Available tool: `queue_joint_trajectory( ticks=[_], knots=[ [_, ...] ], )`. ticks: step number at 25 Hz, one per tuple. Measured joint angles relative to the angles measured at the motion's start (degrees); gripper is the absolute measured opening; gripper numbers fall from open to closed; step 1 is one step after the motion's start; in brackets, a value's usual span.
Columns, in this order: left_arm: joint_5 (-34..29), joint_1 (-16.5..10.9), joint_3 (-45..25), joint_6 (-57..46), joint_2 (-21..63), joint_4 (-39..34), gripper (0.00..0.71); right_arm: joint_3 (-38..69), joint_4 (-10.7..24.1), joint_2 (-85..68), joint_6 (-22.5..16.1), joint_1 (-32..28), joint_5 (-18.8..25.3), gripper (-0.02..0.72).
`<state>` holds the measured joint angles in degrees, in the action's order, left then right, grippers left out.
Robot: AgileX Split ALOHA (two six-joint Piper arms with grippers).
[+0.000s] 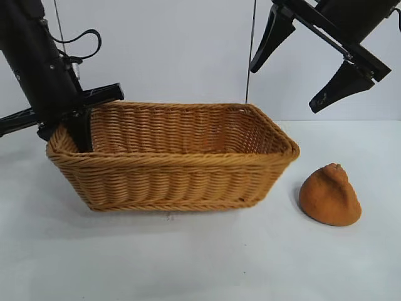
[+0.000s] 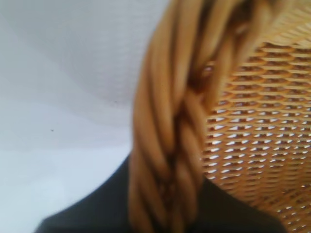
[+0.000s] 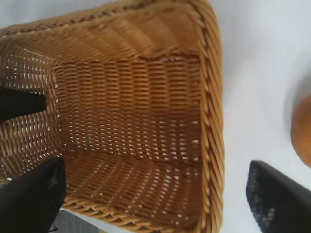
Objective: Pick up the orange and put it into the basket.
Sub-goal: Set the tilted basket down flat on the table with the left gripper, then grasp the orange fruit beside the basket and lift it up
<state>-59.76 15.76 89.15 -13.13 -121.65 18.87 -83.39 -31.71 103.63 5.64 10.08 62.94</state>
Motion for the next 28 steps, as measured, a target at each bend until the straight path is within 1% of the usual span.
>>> queue_joint_trajectory(
  ticks=[4, 8, 9, 10, 11, 12, 15, 16, 17, 20, 28],
  knots=[
    [1.10, 0.00, -0.22, -0.74, -1.71, -0.62, 0.087, 0.00, 0.00, 0.00, 0.00, 0.00, 0.04, 0.694],
    [2.20, 0.00, -2.40, -3.51, -2.14, -0.22, 0.086, 0.00, 0.00, 0.00, 0.00, 0.00, 0.10, 0.694],
    [2.33, 0.00, -2.82, -3.75, -2.25, -0.08, 0.088, 0.00, 0.00, 0.00, 0.00, 0.00, 0.10, 0.694],
    [2.38, 0.00, -3.10, -4.00, -2.25, -0.01, 0.105, 0.00, 0.00, 0.00, 0.00, 0.00, 0.16, 0.694],
    [2.30, 0.00, -3.16, -4.15, -2.25, 0.03, 0.137, 0.00, 0.00, 0.00, 0.00, 0.00, 0.32, 0.694],
    [2.15, 0.00, -3.16, -4.27, -2.25, 0.03, 0.199, 0.00, 0.00, 0.00, 0.00, 0.00, 0.30, 0.694],
    [1.33, 0.00, -3.16, -4.55, -2.25, 0.18, 0.430, 0.00, 0.00, 0.00, 0.00, 0.00, 0.77, 0.694],
    [0.56, 0.00, -3.16, -4.61, -2.25, 0.18, 0.485, 0.00, 0.00, 0.00, 0.00, 0.00, 0.90, 0.694],
    [-0.04, 0.00, -3.16, -4.66, -2.19, 0.06, 0.519, 0.00, 0.00, 0.00, 0.00, 0.00, 0.90, 0.694],
    [-0.65, 0.00, -3.16, -4.04, -0.24, -0.25, 0.559, 0.00, 0.00, 0.00, 0.00, 0.00, 0.96, 0.694],
    [-1.56, -0.19, -3.11, 2.85, 12.01, -1.49, 0.571, 0.00, 0.00, 0.00, 0.00, 0.00, 1.08, 0.694]
  ],
)
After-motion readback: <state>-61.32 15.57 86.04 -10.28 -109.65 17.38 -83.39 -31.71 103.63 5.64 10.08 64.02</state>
